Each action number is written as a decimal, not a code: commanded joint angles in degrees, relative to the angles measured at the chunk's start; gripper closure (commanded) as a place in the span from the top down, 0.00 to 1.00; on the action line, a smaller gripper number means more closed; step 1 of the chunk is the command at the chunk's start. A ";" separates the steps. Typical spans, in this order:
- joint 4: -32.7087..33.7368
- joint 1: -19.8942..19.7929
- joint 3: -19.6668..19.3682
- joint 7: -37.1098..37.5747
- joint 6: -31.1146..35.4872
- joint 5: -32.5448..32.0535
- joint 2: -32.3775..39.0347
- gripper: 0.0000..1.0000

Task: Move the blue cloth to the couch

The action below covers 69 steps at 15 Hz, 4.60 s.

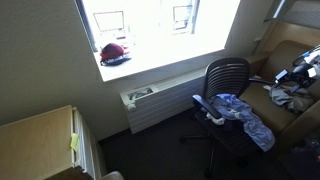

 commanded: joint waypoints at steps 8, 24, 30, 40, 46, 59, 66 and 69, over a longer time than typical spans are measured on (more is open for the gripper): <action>0.99 -3.06 -6.33 30.89 13.53 -30.40 16.24 1.00; 18.66 1.50 -5.95 25.67 20.11 -5.26 47.83 1.00; 26.38 -4.30 0.50 20.88 13.36 -0.46 54.34 1.00; 40.47 1.15 -1.58 22.85 18.87 5.11 66.23 1.00; 46.12 4.18 -3.02 26.36 22.50 8.49 68.02 1.00; 49.30 10.28 -11.86 30.76 28.62 11.24 75.33 1.00; 50.60 2.65 -7.39 30.81 22.20 10.56 75.71 0.37; 51.13 0.50 -6.23 30.56 21.31 10.41 75.12 0.17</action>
